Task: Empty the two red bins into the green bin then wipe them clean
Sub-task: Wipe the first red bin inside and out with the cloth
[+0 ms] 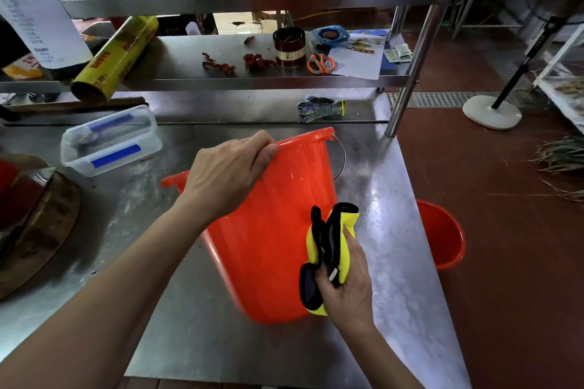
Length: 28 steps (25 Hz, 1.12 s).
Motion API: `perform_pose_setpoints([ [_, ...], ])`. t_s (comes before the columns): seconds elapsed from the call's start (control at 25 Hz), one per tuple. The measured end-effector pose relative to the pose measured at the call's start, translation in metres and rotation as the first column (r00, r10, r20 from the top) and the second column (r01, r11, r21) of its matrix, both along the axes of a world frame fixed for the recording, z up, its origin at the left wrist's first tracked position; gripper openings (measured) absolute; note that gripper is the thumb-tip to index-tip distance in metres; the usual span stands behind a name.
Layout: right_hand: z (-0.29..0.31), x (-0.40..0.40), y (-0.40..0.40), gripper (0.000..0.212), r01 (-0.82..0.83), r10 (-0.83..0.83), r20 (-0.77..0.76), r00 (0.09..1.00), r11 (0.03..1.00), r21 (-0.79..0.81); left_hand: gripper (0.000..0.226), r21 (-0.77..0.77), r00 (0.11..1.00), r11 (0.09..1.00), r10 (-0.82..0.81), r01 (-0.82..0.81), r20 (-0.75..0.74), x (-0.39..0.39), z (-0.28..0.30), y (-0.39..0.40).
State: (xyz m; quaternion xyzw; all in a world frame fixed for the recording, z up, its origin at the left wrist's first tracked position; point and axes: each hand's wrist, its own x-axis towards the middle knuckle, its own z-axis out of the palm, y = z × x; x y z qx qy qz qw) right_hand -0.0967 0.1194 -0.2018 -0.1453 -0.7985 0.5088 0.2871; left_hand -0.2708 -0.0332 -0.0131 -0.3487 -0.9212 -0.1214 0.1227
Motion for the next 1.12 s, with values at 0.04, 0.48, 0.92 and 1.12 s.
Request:
perform_pose_setpoints([
  [0.04,0.002,-0.001,-0.001,0.071,-0.007,0.007,-0.004,1.000,1.000,0.000,0.048,0.000,1.000,1.000,0.012,-0.012,0.004,0.000,0.000,-0.001],
  [0.48,0.084,-0.086,-0.019,0.070,0.024,0.004,-0.174,0.985,0.987,0.156,0.047,0.010,0.999,1.000,0.023,-0.022,-0.045,0.005,-0.002,0.004],
  [0.92,0.080,-0.085,-0.019,0.073,0.006,0.020,-0.167,0.986,0.988,0.152,0.053,0.028,0.997,0.997,0.069,-0.068,-0.031,0.001,-0.001,-0.002],
  [1.12,0.045,-0.046,-0.014,0.069,-0.019,0.022,-0.081,0.996,0.999,0.044,0.043,0.068,0.993,0.992,0.105,-0.108,0.045,-0.005,-0.001,-0.010],
])
